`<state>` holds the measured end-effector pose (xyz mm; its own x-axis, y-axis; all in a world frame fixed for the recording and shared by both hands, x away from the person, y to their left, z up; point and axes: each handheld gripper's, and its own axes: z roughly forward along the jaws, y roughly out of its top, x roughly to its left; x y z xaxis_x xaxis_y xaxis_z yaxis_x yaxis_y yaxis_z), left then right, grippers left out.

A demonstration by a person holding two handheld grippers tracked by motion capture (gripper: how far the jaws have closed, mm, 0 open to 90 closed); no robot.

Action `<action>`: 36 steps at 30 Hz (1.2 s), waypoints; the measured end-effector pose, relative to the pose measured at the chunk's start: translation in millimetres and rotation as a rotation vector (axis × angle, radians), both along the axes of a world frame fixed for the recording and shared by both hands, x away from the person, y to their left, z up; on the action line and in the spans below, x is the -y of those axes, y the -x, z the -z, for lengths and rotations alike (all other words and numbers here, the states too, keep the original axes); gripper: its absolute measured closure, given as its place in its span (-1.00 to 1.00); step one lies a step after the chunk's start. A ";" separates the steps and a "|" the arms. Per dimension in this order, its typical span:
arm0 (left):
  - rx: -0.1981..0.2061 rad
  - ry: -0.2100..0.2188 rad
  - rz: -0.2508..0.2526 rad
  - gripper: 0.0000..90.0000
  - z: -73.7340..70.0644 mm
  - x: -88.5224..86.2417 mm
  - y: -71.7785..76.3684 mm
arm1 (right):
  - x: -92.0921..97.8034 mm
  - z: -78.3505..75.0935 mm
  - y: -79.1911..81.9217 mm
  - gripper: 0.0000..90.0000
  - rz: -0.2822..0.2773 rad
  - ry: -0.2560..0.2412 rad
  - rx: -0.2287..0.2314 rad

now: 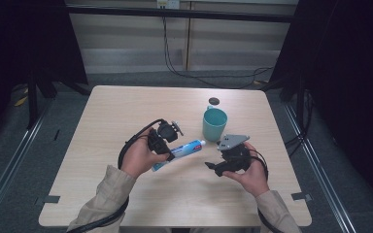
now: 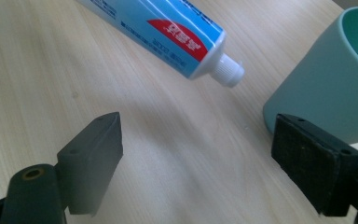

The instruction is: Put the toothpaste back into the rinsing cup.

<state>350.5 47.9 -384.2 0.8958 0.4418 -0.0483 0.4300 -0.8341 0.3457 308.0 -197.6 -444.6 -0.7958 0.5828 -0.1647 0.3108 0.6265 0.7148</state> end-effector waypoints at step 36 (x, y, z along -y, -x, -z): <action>-0.016 0.022 0.034 0.67 0.3 27.7 -2.8 | -28.5 -11.0 -1.4 -0.64 -0.084 0.019 0.057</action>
